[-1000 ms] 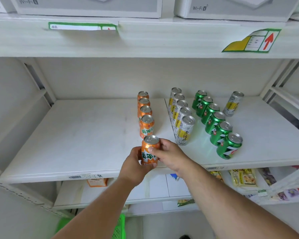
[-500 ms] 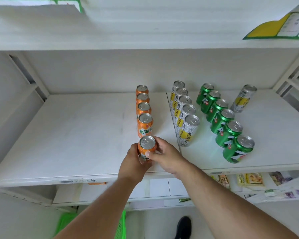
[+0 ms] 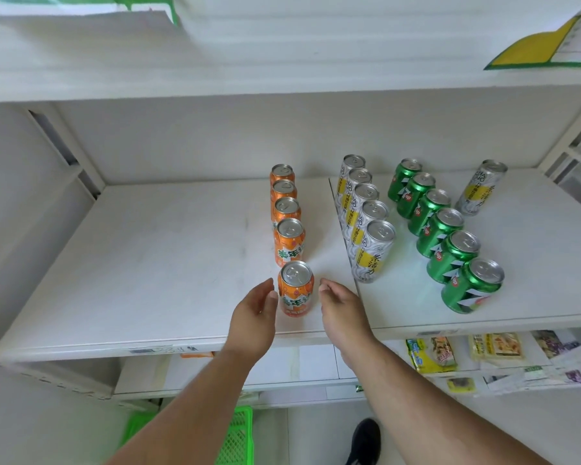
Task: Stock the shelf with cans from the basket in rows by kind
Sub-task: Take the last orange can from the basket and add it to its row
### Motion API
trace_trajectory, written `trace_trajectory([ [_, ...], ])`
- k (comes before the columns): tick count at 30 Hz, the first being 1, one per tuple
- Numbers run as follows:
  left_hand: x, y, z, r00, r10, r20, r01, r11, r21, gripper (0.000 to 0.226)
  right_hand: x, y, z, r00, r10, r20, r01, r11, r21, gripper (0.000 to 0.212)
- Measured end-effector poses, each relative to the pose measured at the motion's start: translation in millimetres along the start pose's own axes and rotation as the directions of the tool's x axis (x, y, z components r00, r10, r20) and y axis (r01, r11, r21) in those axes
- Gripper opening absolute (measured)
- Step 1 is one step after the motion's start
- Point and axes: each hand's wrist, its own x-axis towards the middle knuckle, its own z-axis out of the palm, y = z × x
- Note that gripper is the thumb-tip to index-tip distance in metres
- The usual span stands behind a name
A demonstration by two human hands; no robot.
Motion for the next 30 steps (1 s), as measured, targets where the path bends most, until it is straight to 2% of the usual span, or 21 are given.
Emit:
trace_trajectory([
  [3, -2, 5, 2, 0.997, 0.011, 0.071, -0.008, 0.999, -0.049, 0.030, -7, -3, 9, 0.999, -0.035, 0.003, 0.035, 0.998, -0.042, 0.029],
  [13, 9, 5, 2, 0.992, -0.003, 0.127, 0.016, 0.995, -0.096, 0.026, -2, -9, 19, 0.999, 0.002, 0.039, -0.003, 1.000, 0.031, 0.032],
  [21, 28, 7, 0, 0.994, -0.013, 0.111, 0.017, 0.999, -0.029, 0.043, 17, -23, 25, 0.998, 0.037, 0.052, -0.038, 0.999, 0.029, 0.036],
  [30, 33, 12, -2, 0.992, -0.014, 0.129, 0.013, 1.000, 0.007, 0.046, 21, -31, 29, 0.997, 0.039, 0.072, -0.041, 0.999, 0.029, 0.036],
])
